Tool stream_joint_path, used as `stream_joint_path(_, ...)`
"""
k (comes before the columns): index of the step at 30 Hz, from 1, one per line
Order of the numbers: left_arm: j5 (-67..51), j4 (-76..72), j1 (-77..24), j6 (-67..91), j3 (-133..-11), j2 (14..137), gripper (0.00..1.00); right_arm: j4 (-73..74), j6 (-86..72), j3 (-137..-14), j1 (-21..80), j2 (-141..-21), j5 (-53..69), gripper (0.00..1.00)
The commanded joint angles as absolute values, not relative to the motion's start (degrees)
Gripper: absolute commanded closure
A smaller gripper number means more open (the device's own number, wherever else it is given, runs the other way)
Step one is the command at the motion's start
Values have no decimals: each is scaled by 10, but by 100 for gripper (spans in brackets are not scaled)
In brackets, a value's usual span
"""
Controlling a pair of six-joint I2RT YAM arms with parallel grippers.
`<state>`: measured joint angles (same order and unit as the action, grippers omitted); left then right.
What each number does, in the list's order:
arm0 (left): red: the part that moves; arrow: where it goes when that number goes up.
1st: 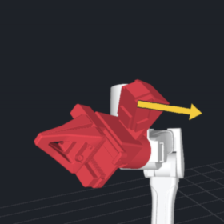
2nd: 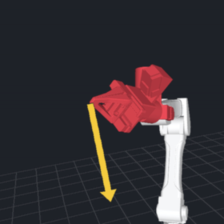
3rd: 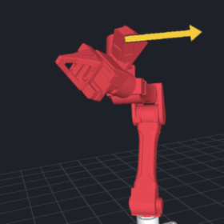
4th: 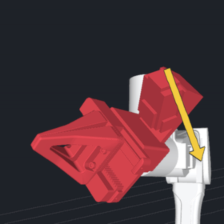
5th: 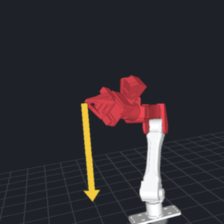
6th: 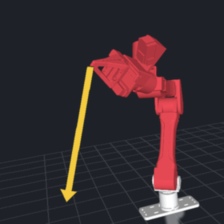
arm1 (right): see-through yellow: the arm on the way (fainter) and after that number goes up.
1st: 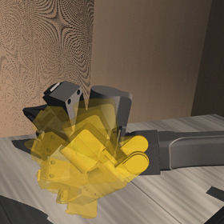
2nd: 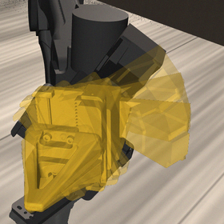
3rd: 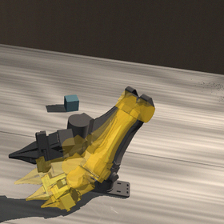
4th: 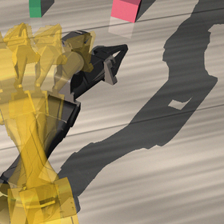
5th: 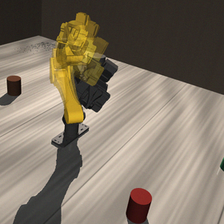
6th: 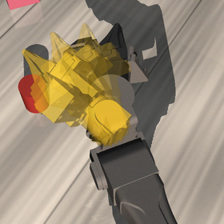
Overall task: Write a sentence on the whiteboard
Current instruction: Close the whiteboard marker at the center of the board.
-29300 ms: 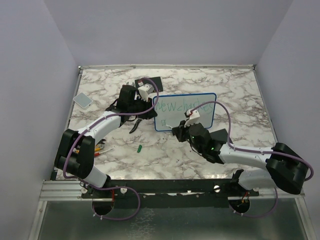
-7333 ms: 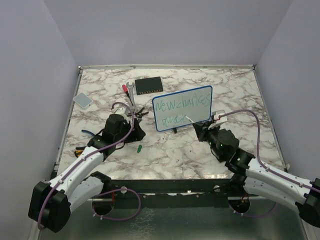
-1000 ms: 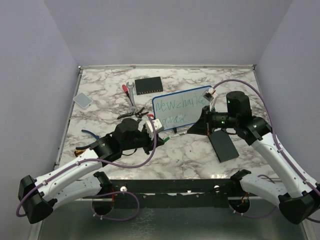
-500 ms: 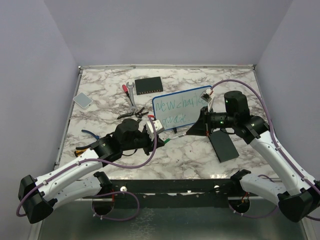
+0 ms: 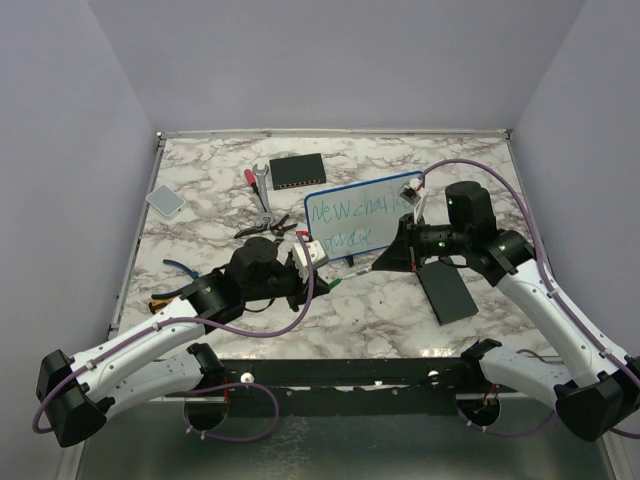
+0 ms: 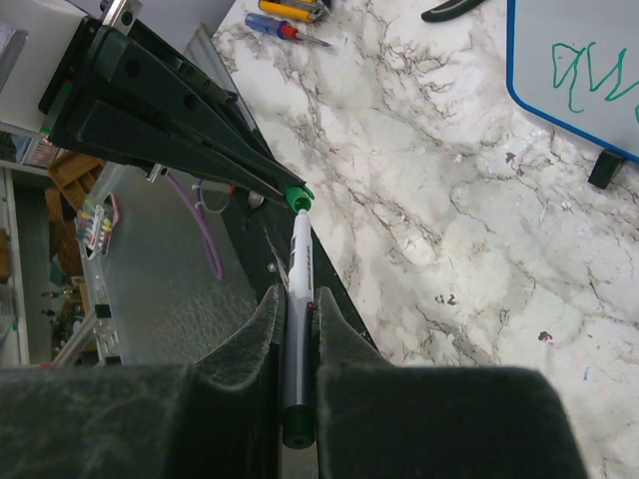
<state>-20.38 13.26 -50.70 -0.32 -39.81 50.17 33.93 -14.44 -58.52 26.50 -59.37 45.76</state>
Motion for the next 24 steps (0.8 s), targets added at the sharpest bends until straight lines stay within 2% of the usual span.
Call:
stream_joint_path(1,-224,124,-510,-7,-393,499,100,338,-137,-577,262,-599,473,99)
stream_joint_path(24,-240,121,-510,-6,-392,497,100,351,-117,-576,263,-621,533,99)
